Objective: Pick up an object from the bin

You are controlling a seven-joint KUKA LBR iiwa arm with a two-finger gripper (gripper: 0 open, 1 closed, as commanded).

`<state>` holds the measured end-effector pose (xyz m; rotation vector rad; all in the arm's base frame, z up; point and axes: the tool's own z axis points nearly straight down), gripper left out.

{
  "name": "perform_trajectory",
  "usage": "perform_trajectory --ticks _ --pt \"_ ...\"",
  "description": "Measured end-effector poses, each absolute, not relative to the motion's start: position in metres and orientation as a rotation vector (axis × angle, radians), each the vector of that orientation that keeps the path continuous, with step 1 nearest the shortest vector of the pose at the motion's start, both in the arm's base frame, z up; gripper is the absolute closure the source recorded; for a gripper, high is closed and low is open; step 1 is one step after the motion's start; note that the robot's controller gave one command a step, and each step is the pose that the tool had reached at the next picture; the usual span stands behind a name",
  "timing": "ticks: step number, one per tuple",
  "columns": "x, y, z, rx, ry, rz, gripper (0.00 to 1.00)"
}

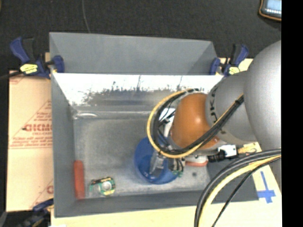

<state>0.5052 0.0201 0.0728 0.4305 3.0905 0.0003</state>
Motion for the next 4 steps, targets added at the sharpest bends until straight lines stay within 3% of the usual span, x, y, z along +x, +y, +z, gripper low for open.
perform_trajectory --ticks 4 --pt "0.5052 0.02 0.0727 0.427 3.091 -0.001 1.0"
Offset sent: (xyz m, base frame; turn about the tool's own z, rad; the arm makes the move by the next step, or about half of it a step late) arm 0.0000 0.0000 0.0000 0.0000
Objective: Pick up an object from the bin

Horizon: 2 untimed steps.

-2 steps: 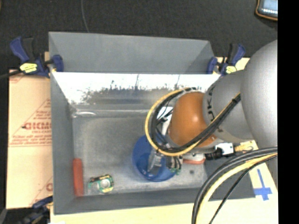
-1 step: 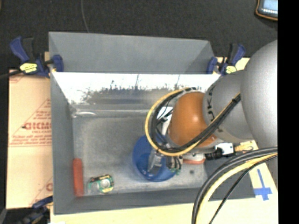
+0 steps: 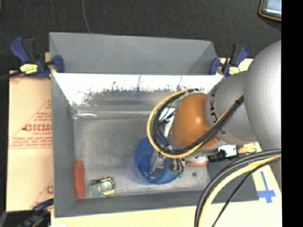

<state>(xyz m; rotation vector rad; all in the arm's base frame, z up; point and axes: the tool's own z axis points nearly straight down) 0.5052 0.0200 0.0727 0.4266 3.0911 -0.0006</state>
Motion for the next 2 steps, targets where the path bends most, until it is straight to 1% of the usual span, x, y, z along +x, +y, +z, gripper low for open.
perform_trajectory --ticks 2 --pt "0.5052 0.02 0.0727 0.426 3.091 -0.001 1.0"
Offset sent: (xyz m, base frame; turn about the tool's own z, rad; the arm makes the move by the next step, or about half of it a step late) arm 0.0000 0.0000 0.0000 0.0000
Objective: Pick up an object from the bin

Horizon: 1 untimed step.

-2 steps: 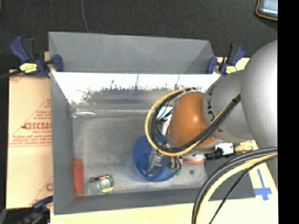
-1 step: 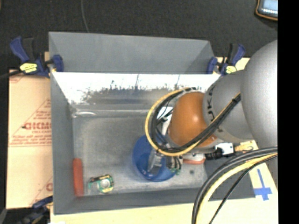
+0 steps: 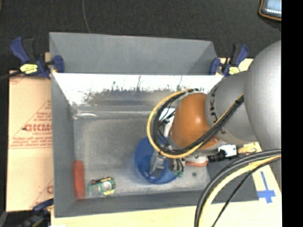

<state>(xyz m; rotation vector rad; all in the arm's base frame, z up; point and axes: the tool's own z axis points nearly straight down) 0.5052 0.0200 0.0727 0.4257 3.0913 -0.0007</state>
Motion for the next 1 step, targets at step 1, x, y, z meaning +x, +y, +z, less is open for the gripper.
perform_trajectory --ticks 1 --pt "0.5052 0.02 0.0727 0.425 3.091 -0.001 1.0"
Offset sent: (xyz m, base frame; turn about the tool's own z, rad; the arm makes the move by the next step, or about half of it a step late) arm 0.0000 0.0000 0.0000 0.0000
